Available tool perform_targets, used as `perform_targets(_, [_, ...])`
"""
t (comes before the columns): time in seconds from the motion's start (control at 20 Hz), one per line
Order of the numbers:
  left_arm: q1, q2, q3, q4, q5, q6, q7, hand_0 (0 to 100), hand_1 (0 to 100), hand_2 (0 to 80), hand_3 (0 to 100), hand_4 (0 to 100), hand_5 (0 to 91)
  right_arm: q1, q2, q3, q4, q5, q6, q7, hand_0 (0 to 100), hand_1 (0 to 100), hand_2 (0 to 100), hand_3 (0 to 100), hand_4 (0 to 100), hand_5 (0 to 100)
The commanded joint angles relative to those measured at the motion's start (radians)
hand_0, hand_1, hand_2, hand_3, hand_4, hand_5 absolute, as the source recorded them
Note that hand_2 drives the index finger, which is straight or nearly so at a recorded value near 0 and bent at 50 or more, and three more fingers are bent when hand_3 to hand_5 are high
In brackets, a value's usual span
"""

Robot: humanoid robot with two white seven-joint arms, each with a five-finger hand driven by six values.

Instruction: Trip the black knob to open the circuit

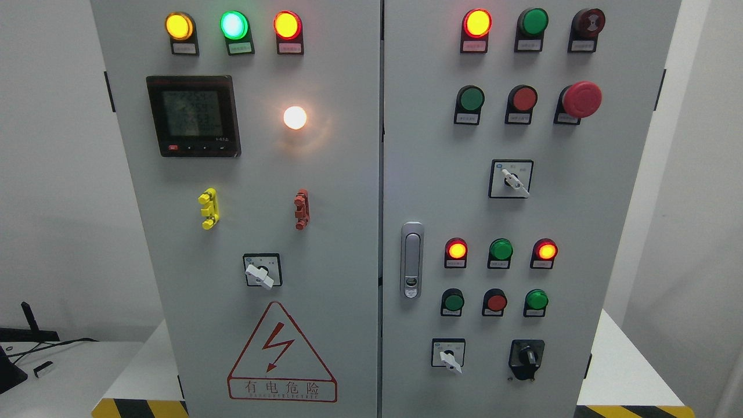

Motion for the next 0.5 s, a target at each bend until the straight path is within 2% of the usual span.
perform_targets(0.0, [0.000,0.001,0.000,0.000,0.005,0.000,0.000,12,39,0.0,0,0,0.0,0.001,-0.012,-0.014,0.001,-0.025,0.000,0.001,34,26,0,4,4,0])
perform_targets(0.45, [0.000,0.001,0.000,0.000,0.005,0.000,0.000,12,39,0.0,0,0,0.0,0.006,-0.014,-0.014,-0.018,-0.026,-0.011,0.001,34,26,0,4,4,0])
